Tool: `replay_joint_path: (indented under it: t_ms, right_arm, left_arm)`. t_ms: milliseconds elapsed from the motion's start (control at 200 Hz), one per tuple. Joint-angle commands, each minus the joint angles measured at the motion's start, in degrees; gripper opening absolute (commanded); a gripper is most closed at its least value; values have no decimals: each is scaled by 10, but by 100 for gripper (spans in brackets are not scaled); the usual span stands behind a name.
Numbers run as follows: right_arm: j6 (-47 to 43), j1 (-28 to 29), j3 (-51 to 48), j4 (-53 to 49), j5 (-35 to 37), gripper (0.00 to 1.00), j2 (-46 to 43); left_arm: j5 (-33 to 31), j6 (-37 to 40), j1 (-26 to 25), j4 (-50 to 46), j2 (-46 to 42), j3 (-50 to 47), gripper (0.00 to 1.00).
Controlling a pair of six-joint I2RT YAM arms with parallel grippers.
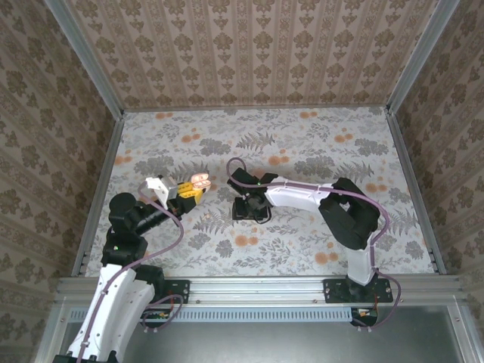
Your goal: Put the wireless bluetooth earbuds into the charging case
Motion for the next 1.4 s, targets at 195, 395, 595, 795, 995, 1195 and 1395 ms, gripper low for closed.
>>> replay_joint_path:
  t_ms: [195, 395, 595, 795, 995, 1195, 1395]
  right_arm:
    - [-31, -3, 44, -50, 31, 46, 18]
    - [-65, 8, 95, -86, 50, 46, 37]
    - [-71, 13, 121, -95, 48, 44, 66]
    - [-77, 14, 128, -95, 52, 43, 92]
    - [-90, 26, 125, -102, 60, 42, 111]
    - [-96, 44, 120, -120, 78, 42, 110]
    - [-97, 53, 96, -141, 100, 41, 90]
  left_arm:
    - [-4, 3, -1, 2, -8, -2, 0]
    - [-4, 3, -1, 4, -8, -3, 0]
    - [-5, 3, -1, 0, -11, -3, 0]
    - [-4, 3, -1, -3, -11, -3, 0]
    - [-4, 1, -1, -3, -15, -3, 0]
    - [-6, -1, -2, -2, -14, -2, 0]
    - [-5, -8, -2, 6, -14, -3, 0]
